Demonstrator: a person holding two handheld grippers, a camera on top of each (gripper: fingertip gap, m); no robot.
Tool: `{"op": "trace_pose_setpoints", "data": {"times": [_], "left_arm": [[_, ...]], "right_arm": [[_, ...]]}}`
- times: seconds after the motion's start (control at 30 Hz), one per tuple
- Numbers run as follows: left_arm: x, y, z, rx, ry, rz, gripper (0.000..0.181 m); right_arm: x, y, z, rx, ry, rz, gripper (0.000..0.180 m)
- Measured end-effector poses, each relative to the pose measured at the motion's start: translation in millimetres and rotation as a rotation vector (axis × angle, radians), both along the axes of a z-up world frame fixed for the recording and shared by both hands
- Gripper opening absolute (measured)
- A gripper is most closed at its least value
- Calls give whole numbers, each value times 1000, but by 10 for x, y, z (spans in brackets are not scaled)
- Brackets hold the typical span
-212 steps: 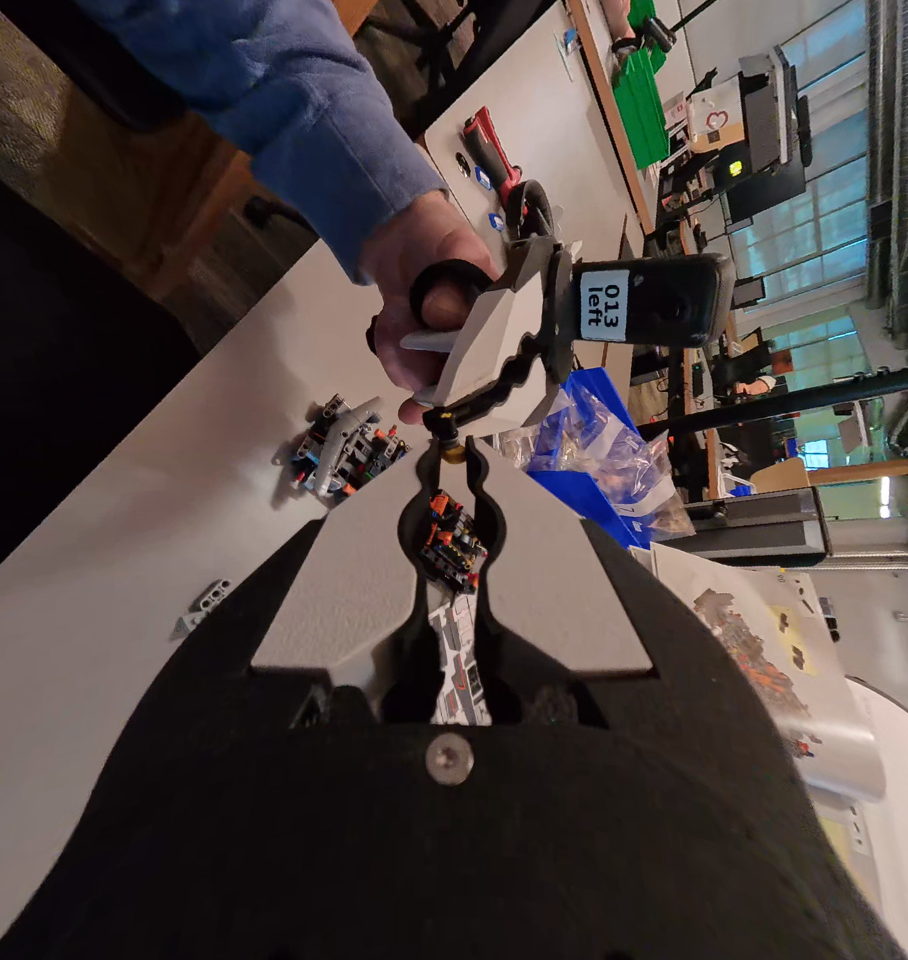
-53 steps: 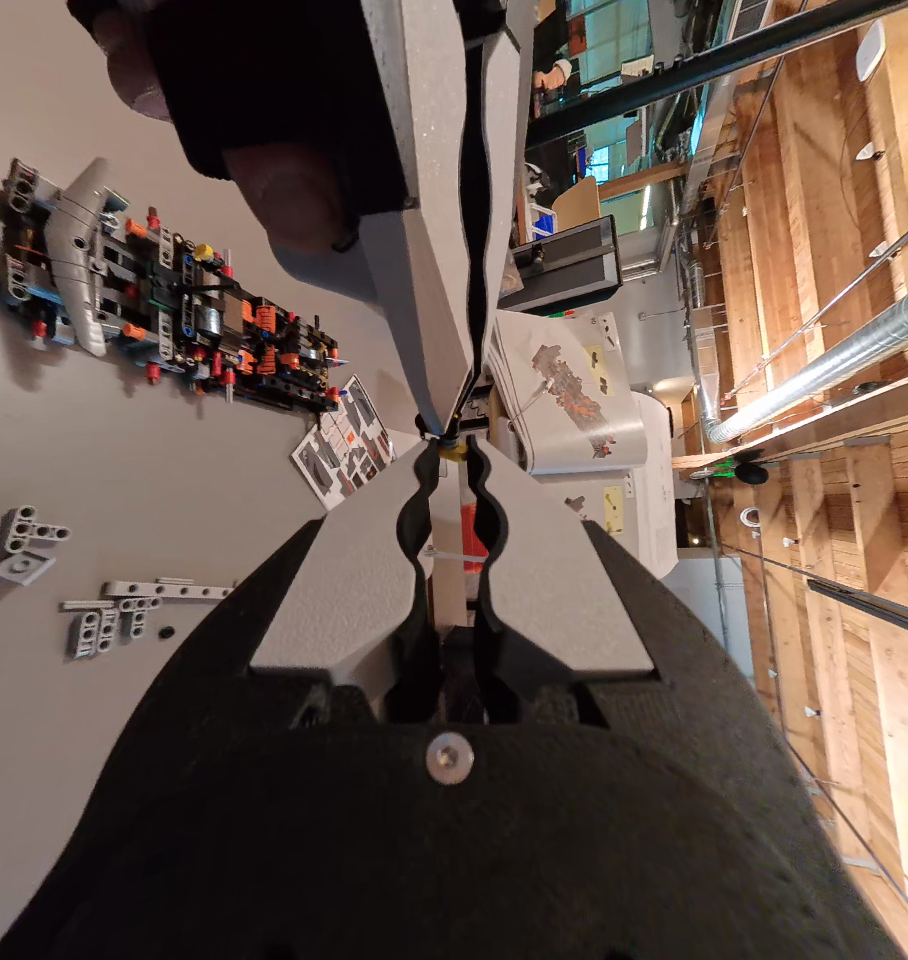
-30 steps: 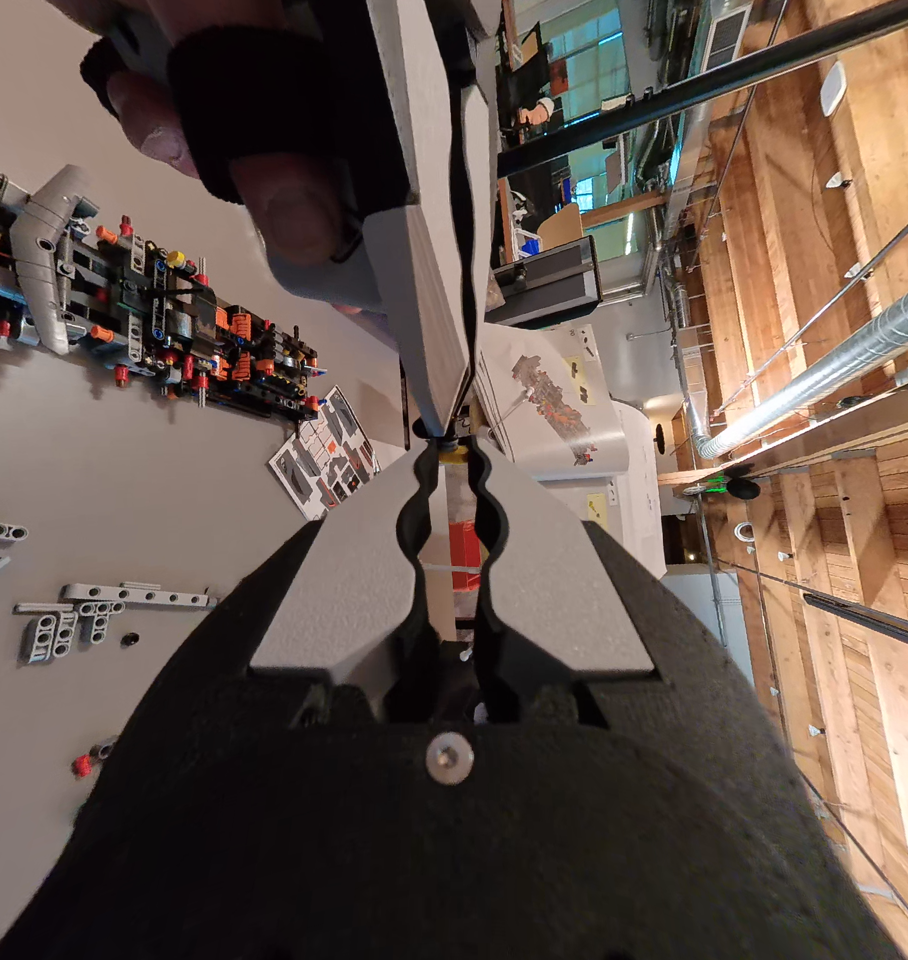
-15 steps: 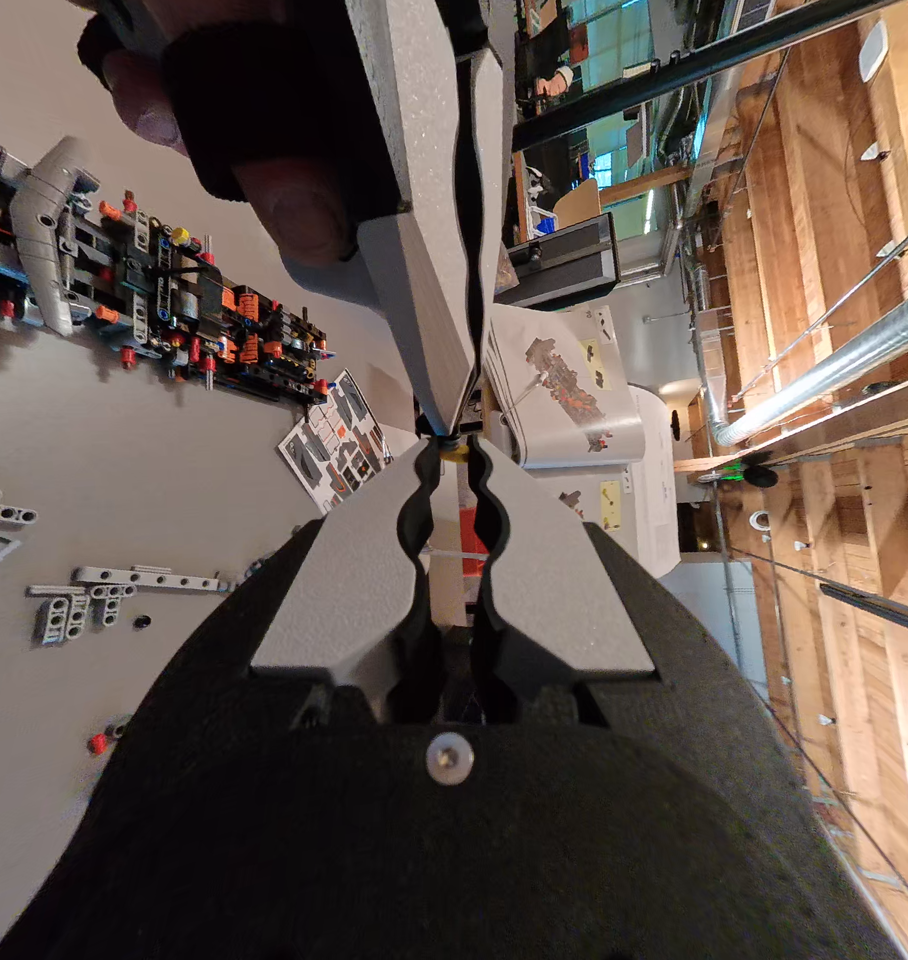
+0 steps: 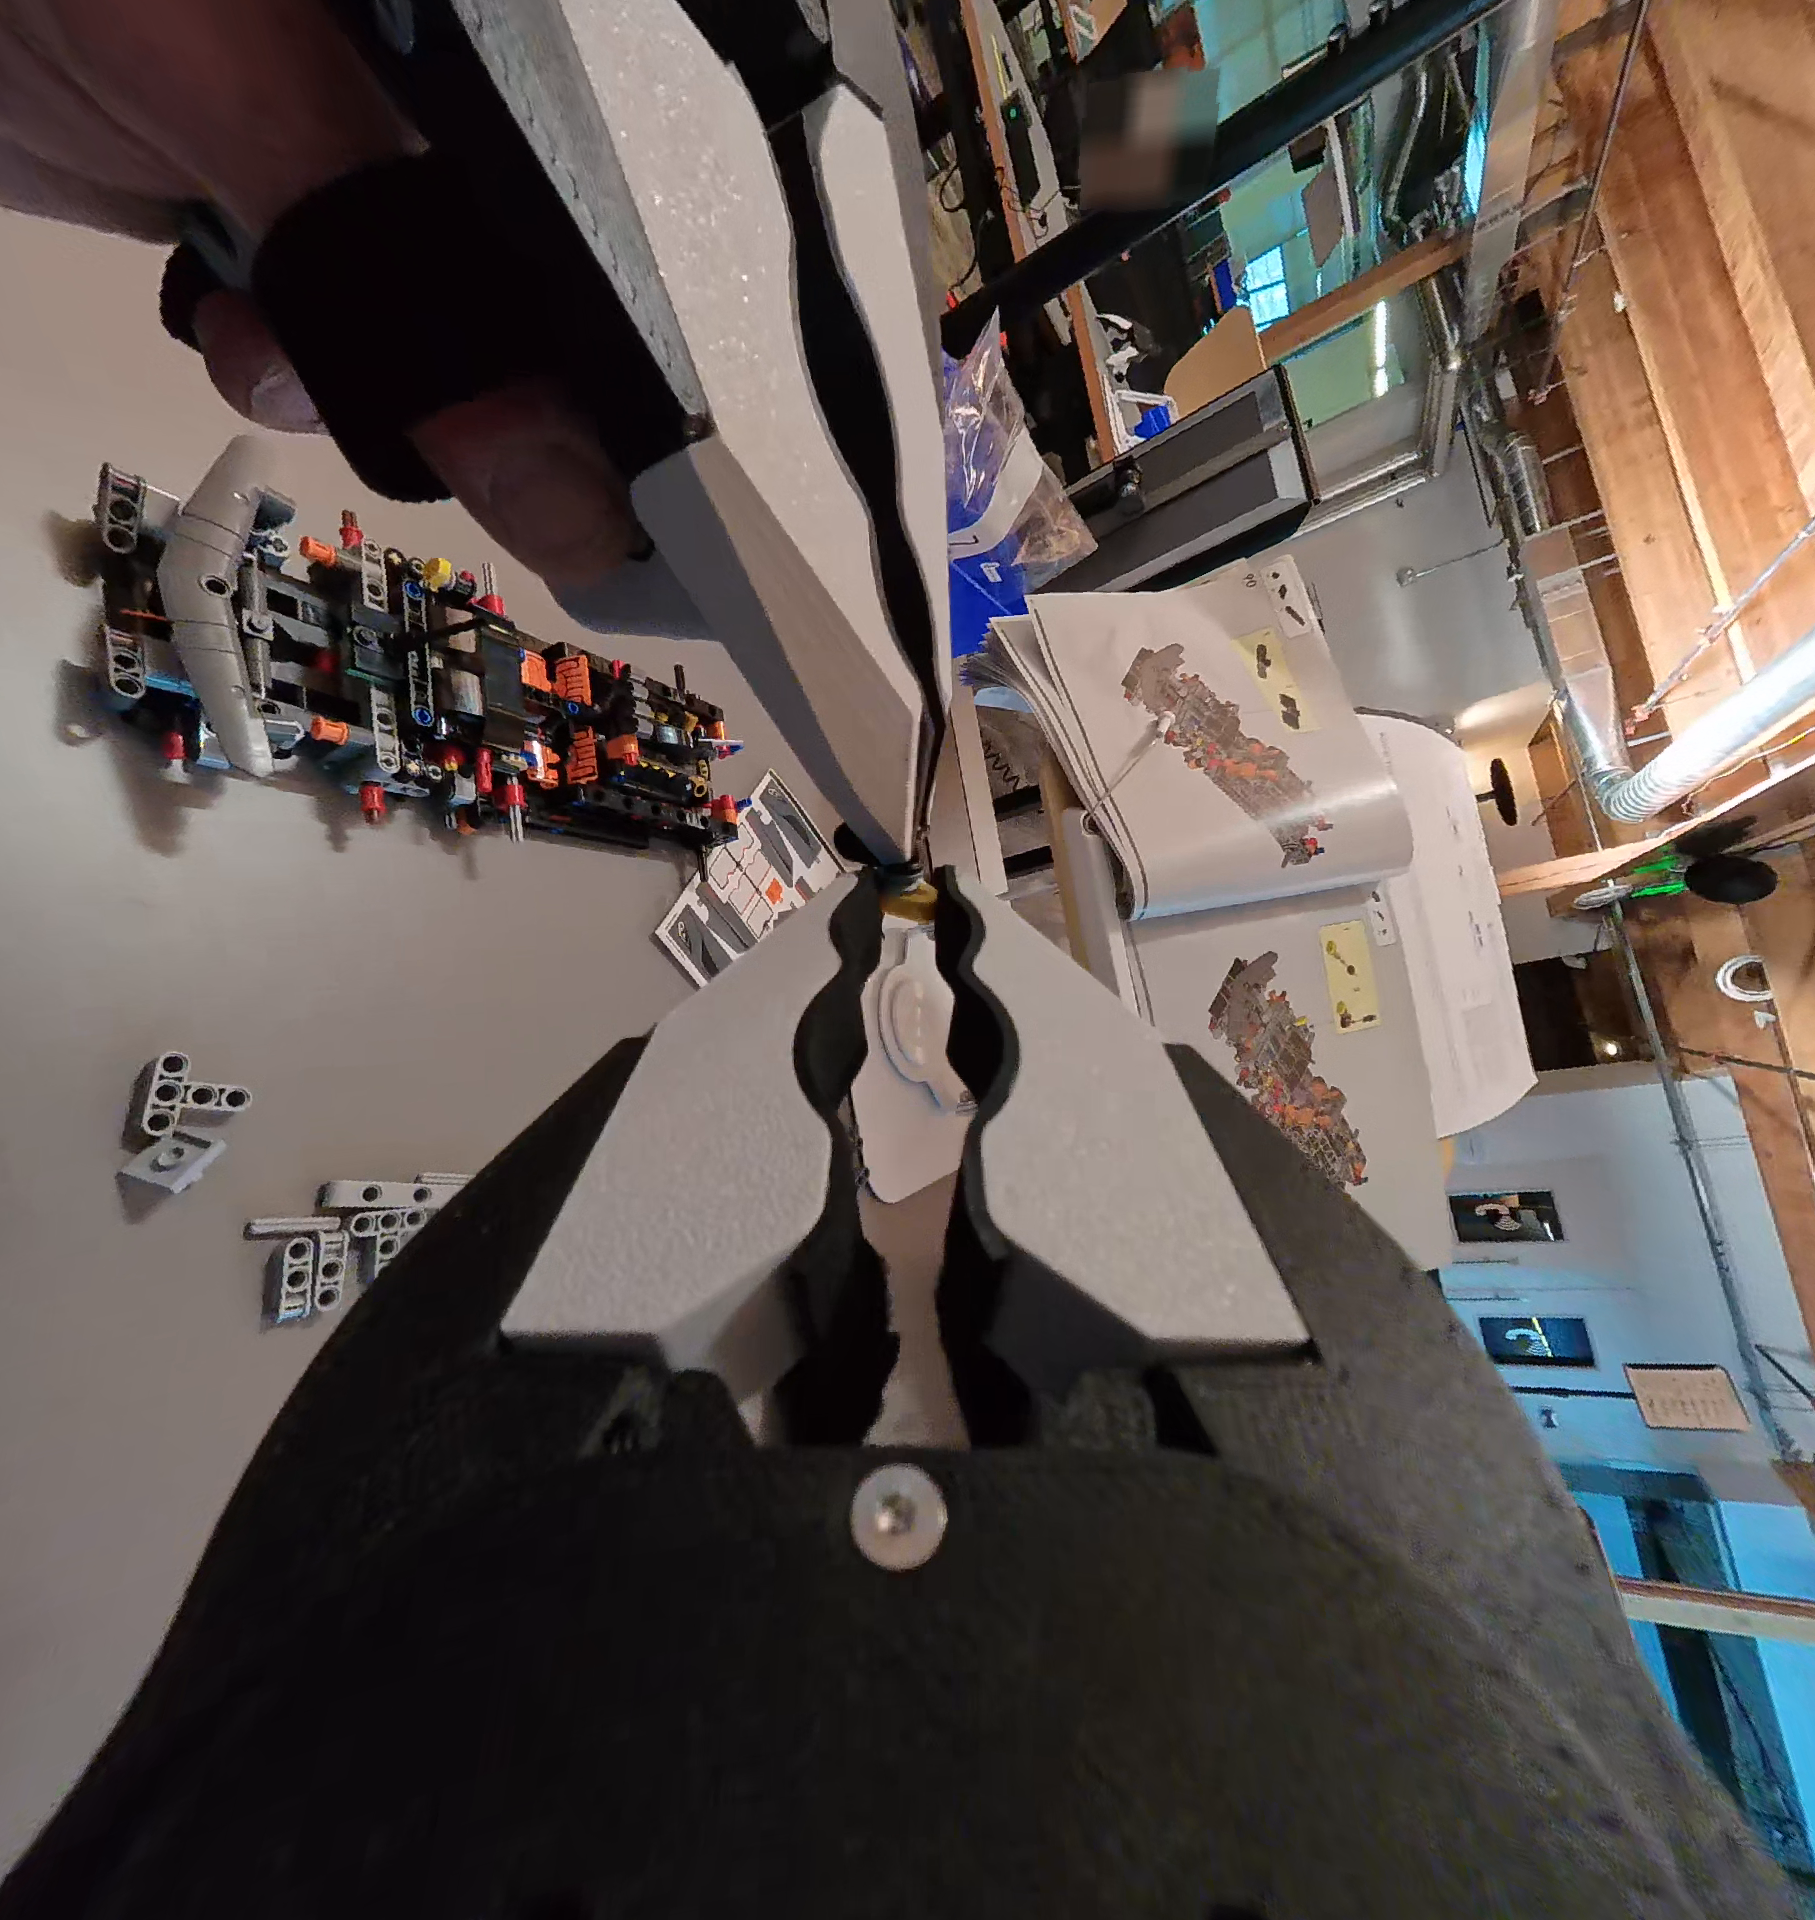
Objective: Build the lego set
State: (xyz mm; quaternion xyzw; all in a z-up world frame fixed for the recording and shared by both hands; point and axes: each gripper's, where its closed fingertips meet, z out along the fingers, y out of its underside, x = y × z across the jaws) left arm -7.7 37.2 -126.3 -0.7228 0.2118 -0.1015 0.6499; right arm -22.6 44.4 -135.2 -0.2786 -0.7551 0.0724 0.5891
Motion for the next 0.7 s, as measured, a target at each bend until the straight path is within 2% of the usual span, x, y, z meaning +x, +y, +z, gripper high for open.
{"op": "trace_pose_setpoints", "data": {"times": [0.37,0.53,0.7], "left_arm": [[47,-22,-35,-53,-102,-55,4],[73,-25,-33,-95,-225,-119,4],[70,-16,-18,-82,-203,-113,5]], "right_arm": [[55,-16,-33,88,-15,23,7],[84,-23,-36,101,-15,43,7],[65,-24,11,92,16,27,8]]}}
